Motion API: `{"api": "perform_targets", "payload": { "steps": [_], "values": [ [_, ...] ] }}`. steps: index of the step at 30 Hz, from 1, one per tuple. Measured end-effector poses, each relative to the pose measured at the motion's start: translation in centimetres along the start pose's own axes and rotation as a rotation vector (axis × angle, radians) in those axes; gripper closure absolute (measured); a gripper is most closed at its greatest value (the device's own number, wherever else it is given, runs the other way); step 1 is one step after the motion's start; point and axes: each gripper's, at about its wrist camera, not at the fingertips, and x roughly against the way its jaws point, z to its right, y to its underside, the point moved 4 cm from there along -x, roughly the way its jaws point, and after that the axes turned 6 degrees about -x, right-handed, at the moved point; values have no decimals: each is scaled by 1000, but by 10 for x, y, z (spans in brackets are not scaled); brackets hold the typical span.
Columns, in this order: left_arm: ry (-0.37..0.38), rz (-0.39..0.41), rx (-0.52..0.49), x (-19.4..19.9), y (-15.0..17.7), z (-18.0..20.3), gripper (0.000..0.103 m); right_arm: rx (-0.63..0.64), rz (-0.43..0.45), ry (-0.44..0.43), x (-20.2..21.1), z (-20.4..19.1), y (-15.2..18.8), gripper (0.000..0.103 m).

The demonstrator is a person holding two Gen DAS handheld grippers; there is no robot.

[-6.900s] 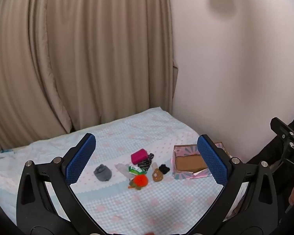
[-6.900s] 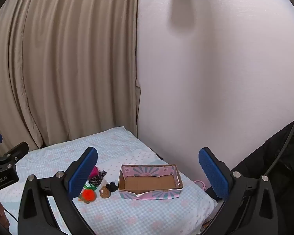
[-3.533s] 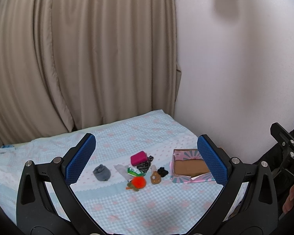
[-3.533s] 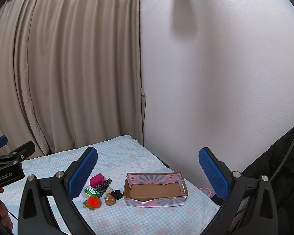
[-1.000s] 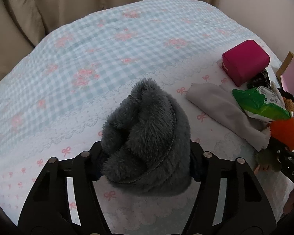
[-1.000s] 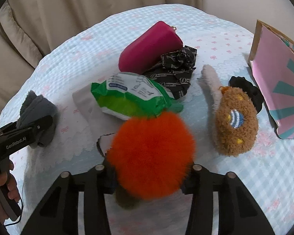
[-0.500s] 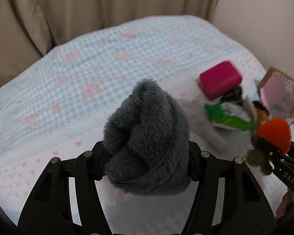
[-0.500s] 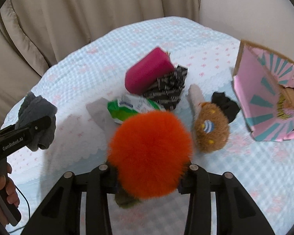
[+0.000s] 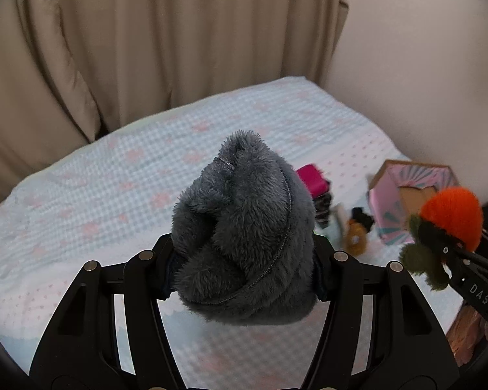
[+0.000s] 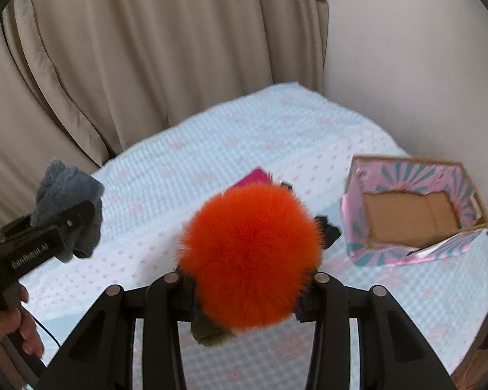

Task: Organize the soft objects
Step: 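Carry the sock and pompom into the cardboard box and open both tools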

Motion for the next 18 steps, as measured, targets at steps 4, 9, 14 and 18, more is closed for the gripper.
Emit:
{"api": "perform_targets", "payload": {
  "steps": [4, 9, 14, 18],
  "values": [
    [-2, 23, -7, 32, -15, 35, 46, 3, 44, 2, 41, 15, -21, 66],
    [0, 31, 18, 58, -32, 80, 46, 16, 75, 9, 75, 45, -41, 66],
    [-28, 11, 35, 72, -48, 142, 46, 8, 88, -16, 102, 94, -63, 66],
    [-15, -13, 53, 63, -61, 197, 46, 41, 74, -33, 113, 138, -78, 66]
  ]
}}
